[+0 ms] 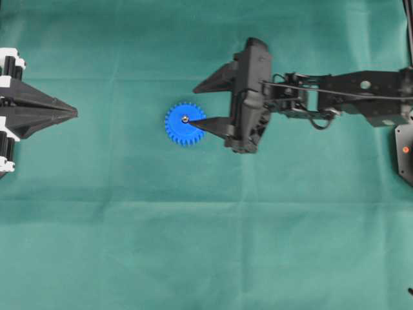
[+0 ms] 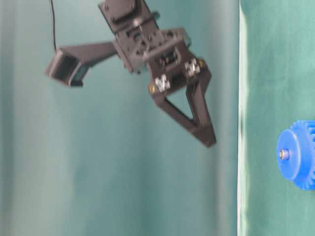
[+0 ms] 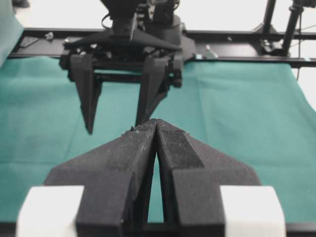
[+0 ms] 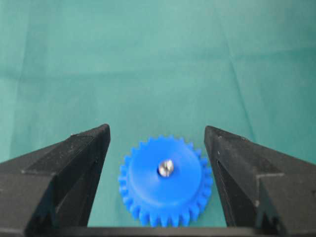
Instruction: Insert the shaft placed at a random location into the center hole of the medium gear at another random location.
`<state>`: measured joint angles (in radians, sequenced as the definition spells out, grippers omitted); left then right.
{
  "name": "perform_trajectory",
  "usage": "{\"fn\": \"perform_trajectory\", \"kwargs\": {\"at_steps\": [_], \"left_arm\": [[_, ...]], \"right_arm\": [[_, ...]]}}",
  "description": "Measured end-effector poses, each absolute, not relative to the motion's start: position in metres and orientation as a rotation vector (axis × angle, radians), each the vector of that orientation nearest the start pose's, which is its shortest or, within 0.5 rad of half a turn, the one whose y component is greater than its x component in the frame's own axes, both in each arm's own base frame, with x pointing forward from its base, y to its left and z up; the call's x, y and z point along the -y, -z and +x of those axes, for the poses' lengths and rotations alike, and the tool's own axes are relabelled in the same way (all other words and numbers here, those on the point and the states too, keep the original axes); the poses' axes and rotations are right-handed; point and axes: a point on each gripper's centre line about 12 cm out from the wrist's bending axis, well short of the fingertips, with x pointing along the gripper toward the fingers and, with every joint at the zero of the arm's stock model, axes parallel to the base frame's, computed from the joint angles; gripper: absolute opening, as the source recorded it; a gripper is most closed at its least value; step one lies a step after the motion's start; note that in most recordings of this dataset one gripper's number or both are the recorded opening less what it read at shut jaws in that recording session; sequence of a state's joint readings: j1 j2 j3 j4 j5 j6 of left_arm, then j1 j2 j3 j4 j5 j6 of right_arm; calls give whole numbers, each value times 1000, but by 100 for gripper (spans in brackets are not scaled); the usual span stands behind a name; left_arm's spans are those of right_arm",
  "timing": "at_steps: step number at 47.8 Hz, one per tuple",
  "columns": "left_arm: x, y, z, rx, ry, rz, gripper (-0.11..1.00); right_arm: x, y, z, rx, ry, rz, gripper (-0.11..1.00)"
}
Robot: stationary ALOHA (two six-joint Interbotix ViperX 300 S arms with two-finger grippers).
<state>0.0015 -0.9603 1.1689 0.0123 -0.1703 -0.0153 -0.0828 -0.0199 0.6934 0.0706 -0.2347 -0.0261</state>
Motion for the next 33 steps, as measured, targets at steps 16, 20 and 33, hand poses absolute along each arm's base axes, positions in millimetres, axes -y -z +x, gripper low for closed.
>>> {"fn": "perform_trajectory", "kwargs": {"at_steps": [16, 20, 33], "left_arm": [[0, -281, 200, -38, 0, -3, 0], [0, -281, 200, -38, 0, -5, 0], [0, -281, 200, -40, 0, -3, 0]], "right_arm": [[30, -195, 342, -439, 107, 58, 83], [29, -195, 329, -437, 107, 58, 84], [27, -200, 296, -411, 107, 57, 83]]}}
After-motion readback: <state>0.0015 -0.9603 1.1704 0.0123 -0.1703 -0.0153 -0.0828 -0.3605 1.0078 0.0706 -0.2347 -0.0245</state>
